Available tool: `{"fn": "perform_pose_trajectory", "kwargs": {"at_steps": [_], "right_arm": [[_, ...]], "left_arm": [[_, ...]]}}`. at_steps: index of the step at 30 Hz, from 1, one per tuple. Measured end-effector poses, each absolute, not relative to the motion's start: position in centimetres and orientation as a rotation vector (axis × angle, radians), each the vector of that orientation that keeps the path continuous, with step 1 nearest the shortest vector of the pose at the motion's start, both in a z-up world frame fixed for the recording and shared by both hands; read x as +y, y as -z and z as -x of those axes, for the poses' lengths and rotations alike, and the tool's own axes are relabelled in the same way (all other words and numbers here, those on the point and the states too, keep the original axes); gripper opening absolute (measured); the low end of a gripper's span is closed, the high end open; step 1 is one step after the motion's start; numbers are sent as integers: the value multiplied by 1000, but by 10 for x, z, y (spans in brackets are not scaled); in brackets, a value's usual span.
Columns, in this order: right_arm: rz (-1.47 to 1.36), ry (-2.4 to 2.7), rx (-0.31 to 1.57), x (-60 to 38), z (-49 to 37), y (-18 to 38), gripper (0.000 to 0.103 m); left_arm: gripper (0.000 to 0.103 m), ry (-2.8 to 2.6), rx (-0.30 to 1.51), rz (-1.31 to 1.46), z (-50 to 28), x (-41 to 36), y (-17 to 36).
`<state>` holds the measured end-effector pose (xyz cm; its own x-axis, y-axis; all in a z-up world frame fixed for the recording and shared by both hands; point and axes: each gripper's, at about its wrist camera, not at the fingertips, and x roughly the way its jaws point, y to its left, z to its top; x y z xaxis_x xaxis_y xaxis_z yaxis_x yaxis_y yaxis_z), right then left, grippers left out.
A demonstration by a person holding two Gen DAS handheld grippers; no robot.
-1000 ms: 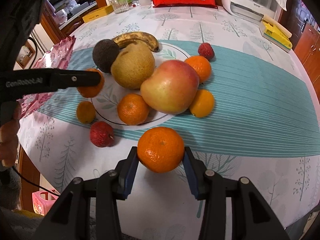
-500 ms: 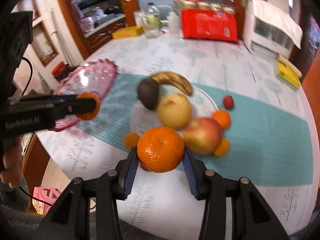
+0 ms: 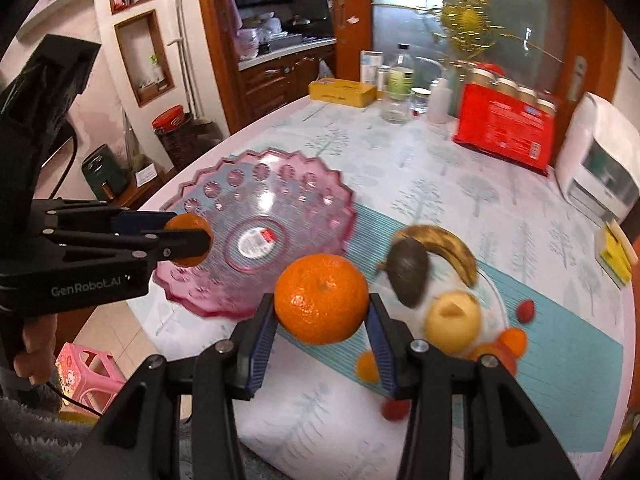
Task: Organize fruits
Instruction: 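Carry both held oranges over the pink glass bowl with both tools, then lower the oranges into the bowl and open both tools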
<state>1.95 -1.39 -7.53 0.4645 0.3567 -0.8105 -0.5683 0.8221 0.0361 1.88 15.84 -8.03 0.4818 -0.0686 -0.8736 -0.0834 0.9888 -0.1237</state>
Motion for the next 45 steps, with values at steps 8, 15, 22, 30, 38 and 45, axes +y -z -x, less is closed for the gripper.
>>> {"fn": "perform_pose_trajectory", "kwargs": {"at_steps": [8, 15, 22, 30, 38, 45], "right_arm": [[200, -538, 1073, 53, -68, 107, 45], [142, -432, 1185, 81, -88, 145, 45], [135, -361, 1232, 87, -89, 162, 45], [134, -325, 1266, 86, -91, 171, 46], [137, -318, 1316, 89, -98, 183, 47], [153, -331, 1301, 94, -96, 182, 72]], "left_arm": [[36, -1, 1123, 130, -45, 222, 104], [36, 59, 1206, 86, -82, 246, 145], [37, 135, 1237, 47, -109, 244, 169], [37, 163, 1268, 14, -125, 237, 188], [59, 152, 1318, 12, -131, 238, 203], [86, 134, 1285, 85, -134, 251, 198]]}}
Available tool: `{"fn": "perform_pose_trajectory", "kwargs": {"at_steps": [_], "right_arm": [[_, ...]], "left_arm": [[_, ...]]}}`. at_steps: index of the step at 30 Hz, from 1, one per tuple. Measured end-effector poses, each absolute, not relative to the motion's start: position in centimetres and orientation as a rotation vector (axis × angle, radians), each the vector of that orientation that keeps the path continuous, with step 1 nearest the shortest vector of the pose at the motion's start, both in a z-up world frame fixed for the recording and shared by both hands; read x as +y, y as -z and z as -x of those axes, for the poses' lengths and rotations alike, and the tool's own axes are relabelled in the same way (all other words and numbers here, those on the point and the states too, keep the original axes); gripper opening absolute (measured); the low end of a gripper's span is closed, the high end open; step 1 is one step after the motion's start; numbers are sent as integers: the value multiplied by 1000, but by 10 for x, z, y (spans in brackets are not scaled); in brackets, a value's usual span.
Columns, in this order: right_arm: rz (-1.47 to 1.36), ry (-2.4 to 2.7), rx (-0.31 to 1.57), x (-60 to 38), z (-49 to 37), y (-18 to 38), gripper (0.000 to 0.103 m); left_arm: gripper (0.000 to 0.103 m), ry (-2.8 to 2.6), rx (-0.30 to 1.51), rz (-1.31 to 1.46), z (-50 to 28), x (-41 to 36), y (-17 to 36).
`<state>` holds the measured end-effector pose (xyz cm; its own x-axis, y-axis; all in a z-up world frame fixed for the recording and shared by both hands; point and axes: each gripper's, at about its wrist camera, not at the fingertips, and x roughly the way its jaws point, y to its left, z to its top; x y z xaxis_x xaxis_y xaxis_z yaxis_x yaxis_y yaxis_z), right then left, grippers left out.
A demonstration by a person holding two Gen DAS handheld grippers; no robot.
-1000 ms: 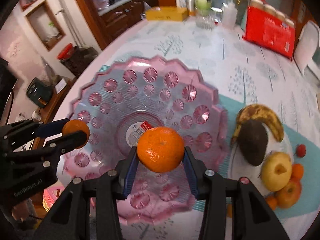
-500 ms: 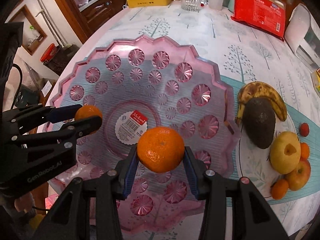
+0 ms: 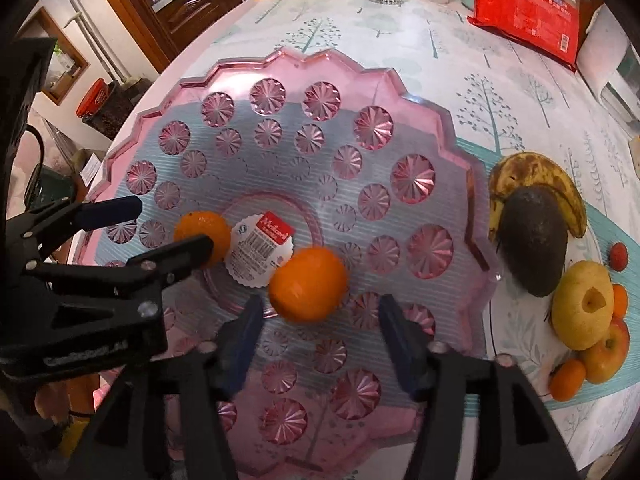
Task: Organize fruits
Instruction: 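Lower the oranges into the bowl and open both tools, then withdraw both tools from the bowl back toward the fruit plate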
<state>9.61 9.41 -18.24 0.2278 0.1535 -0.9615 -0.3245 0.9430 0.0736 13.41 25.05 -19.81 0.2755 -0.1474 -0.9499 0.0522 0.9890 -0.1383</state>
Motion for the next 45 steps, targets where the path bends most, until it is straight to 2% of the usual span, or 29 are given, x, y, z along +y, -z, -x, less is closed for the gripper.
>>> {"fn": "perform_pose_trajectory", "kwargs": {"at_steps": [12, 29, 45], "right_arm": [[127, -329, 1226, 89, -93, 163, 74], [46, -335, 1116, 75, -73, 131, 74], [27, -338, 1040, 59, -30, 92, 74]], "left_arm": [[86, 103, 1169, 95, -121, 257, 175], [86, 120, 1160, 76, -100, 257, 152], [86, 120, 1017, 21, -54, 238, 93]]}}
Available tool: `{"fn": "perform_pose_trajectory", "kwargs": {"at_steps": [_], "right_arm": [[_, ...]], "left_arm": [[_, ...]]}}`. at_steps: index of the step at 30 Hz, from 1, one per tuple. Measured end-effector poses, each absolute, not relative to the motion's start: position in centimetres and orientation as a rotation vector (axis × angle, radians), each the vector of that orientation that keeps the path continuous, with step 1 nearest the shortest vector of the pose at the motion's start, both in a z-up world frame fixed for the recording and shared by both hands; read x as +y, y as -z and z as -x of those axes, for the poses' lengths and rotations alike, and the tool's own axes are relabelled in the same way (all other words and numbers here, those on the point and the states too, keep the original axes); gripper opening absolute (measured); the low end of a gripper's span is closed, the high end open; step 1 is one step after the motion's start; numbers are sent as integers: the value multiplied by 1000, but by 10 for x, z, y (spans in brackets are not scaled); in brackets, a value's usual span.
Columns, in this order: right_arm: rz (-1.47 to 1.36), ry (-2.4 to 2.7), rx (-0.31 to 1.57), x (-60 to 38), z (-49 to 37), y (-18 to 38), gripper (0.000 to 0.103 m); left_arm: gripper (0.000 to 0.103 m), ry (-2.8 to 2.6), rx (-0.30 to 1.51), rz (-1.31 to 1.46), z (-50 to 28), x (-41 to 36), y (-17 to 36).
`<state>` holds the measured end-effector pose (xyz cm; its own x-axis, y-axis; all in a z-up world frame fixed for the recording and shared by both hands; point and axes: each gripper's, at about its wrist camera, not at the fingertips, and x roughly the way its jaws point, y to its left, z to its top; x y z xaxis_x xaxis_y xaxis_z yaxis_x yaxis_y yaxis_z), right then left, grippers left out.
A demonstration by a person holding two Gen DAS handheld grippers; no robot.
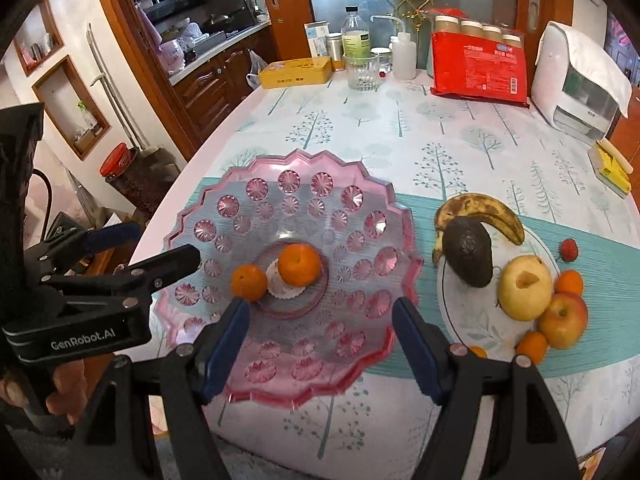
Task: Organize fruits
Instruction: 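Withdraw both tools from the bowl back toward the fruit plate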
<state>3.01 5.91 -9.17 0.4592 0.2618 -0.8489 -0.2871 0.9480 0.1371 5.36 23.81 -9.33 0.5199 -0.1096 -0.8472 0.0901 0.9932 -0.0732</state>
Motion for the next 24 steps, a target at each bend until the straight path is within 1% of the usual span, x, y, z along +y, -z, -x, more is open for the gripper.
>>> {"fn": "perform_pose_trajectory", "kwargs": {"at_steps": [5, 11, 18, 24], "right_arm": [[69, -347, 999, 53, -13, 79, 74], [17, -289, 975, 14, -3, 69, 74], [21, -255, 908, -39, 3, 61, 74], [41, -287, 882, -100, 1, 54, 74]], "left_arm": [[86, 132, 974, 22, -44, 225, 76], [86, 181, 982, 25, -47, 194, 68], [86, 164, 975, -9, -48, 140, 62], [86, 152, 997, -22, -45, 75, 62]]}}
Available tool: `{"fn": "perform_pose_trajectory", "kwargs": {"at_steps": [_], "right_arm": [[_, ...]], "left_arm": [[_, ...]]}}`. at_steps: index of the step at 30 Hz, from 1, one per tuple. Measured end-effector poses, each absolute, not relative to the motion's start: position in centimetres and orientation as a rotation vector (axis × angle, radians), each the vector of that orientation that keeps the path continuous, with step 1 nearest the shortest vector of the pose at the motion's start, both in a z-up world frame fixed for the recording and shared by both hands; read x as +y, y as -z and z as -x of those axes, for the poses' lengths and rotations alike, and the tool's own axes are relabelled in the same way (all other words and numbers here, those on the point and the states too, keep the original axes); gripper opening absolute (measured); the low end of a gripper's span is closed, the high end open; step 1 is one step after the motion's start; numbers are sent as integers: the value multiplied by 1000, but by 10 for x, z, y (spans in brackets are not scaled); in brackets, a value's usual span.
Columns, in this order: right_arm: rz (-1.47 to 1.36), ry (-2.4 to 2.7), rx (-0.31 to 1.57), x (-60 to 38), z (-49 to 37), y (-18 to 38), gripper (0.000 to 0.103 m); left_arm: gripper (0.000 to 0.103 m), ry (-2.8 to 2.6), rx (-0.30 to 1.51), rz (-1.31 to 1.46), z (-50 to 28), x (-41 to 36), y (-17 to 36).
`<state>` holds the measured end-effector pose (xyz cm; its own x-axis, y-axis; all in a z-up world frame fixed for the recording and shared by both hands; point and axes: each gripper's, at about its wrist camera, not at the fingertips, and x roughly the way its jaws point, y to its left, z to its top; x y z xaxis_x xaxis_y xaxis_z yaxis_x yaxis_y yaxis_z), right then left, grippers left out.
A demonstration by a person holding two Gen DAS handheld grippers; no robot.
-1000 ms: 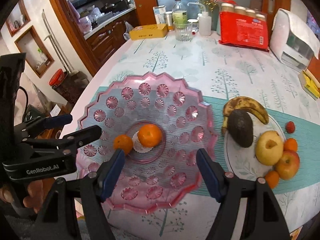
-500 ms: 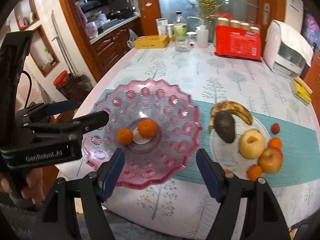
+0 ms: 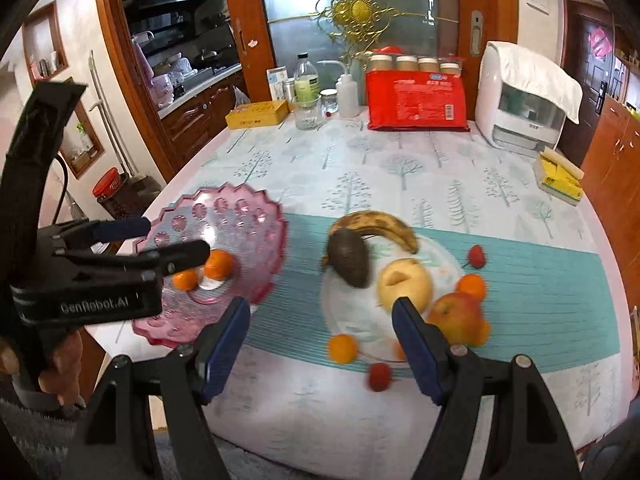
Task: Organize fruits
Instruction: 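Withdraw both tools from the bowl back toward the fruit plate, then grasp a mandarin orange by the plate with the right tool while the left tool approaches another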
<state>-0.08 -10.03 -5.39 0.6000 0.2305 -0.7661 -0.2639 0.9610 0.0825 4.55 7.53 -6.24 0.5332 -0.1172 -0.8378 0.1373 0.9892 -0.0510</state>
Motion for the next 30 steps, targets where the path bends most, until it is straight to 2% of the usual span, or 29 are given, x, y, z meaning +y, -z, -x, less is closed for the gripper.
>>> {"fn": "perform_pose_trajectory", "kwargs": {"at_steps": [7, 15, 24, 30], "right_arm": [[33, -244, 889, -198, -22, 49, 74], [15, -245, 1013, -278, -61, 91, 72], [-10, -334, 1122, -283, -95, 138, 70], [-90, -375, 1196, -279, -122, 164, 65]], "left_arm": [[86, 115, 1030, -7, -42, -1, 76], [86, 99, 1149, 73, -49, -60, 127], [86, 124, 1219, 39, -65, -94, 184], [86, 151, 1229, 55, -69, -96, 198]]}}
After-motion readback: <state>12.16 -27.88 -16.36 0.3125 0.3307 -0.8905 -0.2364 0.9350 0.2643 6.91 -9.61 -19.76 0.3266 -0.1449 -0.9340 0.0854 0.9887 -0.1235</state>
